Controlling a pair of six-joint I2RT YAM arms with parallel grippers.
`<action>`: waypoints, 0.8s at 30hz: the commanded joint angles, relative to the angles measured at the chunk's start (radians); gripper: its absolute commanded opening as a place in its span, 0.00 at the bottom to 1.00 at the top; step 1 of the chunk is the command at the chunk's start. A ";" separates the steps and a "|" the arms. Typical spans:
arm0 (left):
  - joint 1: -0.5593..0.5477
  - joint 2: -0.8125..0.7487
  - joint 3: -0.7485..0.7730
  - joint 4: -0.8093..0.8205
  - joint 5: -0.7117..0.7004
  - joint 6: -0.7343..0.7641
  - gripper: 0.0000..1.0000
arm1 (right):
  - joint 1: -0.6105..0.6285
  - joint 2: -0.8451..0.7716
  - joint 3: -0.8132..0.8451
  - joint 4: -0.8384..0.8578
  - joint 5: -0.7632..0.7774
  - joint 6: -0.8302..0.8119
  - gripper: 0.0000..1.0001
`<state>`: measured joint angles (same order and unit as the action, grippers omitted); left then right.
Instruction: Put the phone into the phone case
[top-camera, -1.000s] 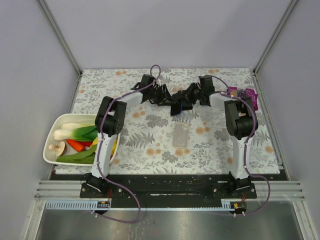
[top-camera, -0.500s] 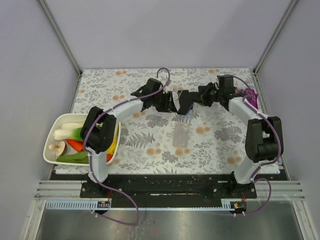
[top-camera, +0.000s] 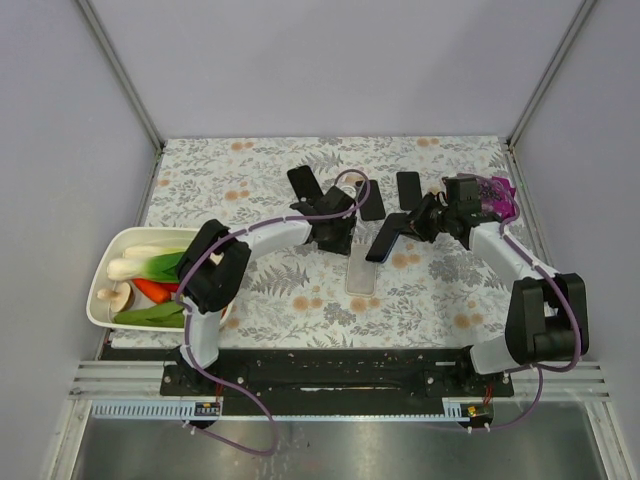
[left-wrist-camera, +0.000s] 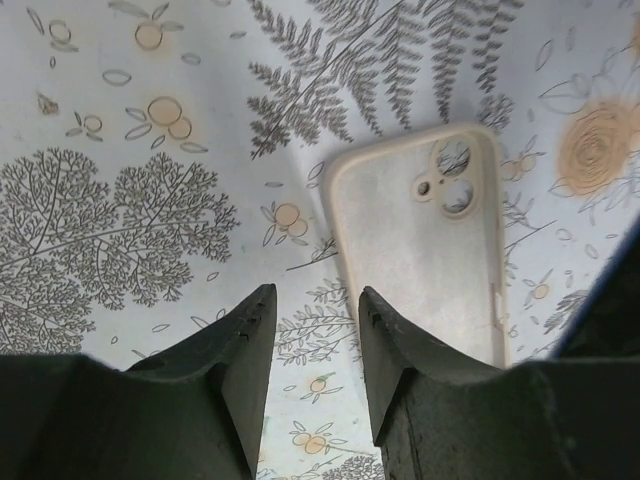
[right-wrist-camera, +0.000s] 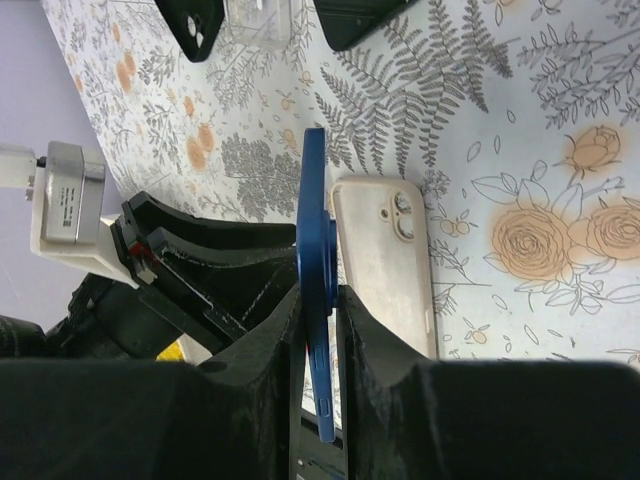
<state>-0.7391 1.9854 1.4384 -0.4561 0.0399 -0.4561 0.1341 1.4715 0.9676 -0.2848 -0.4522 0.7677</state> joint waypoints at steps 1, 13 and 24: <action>-0.014 -0.002 -0.038 0.025 -0.051 0.013 0.42 | 0.005 -0.069 -0.038 0.035 -0.005 -0.027 0.00; -0.068 0.041 -0.036 0.068 -0.008 -0.004 0.42 | 0.004 -0.097 -0.092 0.033 -0.013 -0.064 0.00; -0.092 -0.029 -0.123 -0.021 -0.147 -0.062 0.02 | 0.044 -0.056 -0.098 0.035 -0.103 -0.165 0.00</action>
<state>-0.8211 2.0243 1.3979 -0.4221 -0.0280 -0.4911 0.1379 1.4197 0.8589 -0.2859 -0.4728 0.6579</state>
